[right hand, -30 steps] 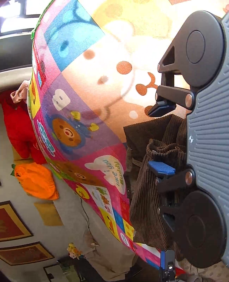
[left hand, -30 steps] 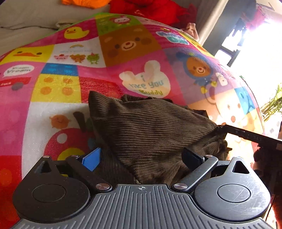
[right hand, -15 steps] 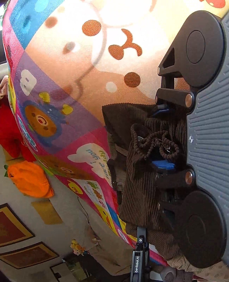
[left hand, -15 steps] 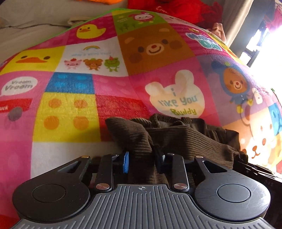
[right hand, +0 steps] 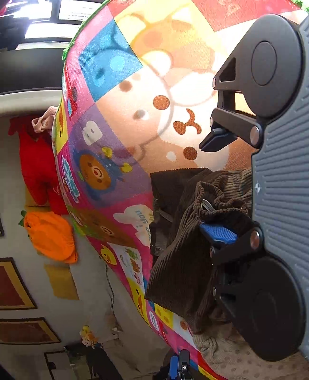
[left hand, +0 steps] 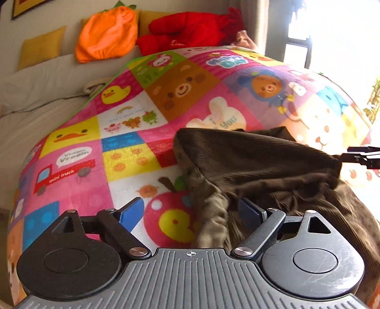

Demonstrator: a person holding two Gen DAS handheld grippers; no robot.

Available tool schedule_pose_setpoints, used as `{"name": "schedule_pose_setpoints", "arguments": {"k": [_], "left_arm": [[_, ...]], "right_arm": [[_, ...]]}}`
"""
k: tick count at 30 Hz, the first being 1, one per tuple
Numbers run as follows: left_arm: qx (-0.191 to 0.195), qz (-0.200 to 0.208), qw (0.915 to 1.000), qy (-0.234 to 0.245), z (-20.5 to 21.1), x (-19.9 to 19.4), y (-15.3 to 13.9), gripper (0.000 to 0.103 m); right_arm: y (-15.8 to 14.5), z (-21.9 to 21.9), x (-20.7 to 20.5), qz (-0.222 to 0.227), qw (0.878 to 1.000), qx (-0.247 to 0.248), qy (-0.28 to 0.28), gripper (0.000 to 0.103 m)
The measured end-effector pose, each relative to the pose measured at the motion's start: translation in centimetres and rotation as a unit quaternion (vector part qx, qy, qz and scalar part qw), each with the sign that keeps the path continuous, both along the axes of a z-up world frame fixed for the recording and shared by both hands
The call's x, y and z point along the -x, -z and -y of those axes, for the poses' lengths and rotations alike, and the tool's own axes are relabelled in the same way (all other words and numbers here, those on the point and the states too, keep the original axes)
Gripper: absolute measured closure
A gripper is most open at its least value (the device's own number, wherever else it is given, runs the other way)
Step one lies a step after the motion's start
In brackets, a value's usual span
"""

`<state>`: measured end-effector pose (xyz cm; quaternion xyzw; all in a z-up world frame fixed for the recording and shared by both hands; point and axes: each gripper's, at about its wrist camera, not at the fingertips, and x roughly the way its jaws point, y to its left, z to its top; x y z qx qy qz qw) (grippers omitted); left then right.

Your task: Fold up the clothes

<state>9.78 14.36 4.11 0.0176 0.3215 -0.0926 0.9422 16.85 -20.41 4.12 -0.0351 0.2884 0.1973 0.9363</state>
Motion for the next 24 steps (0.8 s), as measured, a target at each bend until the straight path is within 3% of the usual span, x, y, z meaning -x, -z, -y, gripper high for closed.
{"name": "schedule_pose_setpoints", "arguments": {"k": [3,6,10,14,16,18,20,21,24], "left_arm": [[-0.030,0.004,0.9985,0.046,2.8,3.8,0.3,0.007],[-0.048,0.011,0.9972,0.057,4.4,4.1,0.0,0.006],[-0.019,0.016,0.9991,0.033,4.6,1.4,-0.8,0.005],[0.024,0.021,0.9989,0.034,5.3,-1.9,-0.5,0.003],[0.052,0.031,0.9974,0.039,5.6,-3.6,-0.1,0.003],[0.097,0.035,0.9936,0.045,5.6,-5.9,0.7,0.002],[0.128,0.031,0.9908,0.033,5.3,-7.9,1.6,0.002],[0.139,0.028,0.9897,0.022,5.1,-9.0,2.2,0.002],[0.164,0.021,0.9861,-0.015,4.1,-11.9,3.7,0.002]], "right_arm": [[-1.2,1.0,3.8,0.031,0.999,0.031,0.021,0.032],[-1.9,2.2,5.3,0.052,0.997,0.031,0.042,0.032],[-2.3,2.0,4.5,0.026,0.999,-0.032,0.015,0.032],[0.4,-0.2,0.9,-0.035,0.995,-0.090,0.014,0.033],[2.1,-1.8,-1.5,-0.057,0.994,-0.089,0.018,0.043],[3.3,-3.5,-4.0,-0.082,0.993,-0.082,0.014,0.070],[3.4,-5.2,-6.1,-0.082,0.995,-0.064,0.009,0.082],[2.8,-6.2,-6.9,-0.069,0.996,-0.051,0.000,0.089],[-2.1,-8.4,-8.5,0.013,0.998,-0.049,-0.048,0.089]]}}
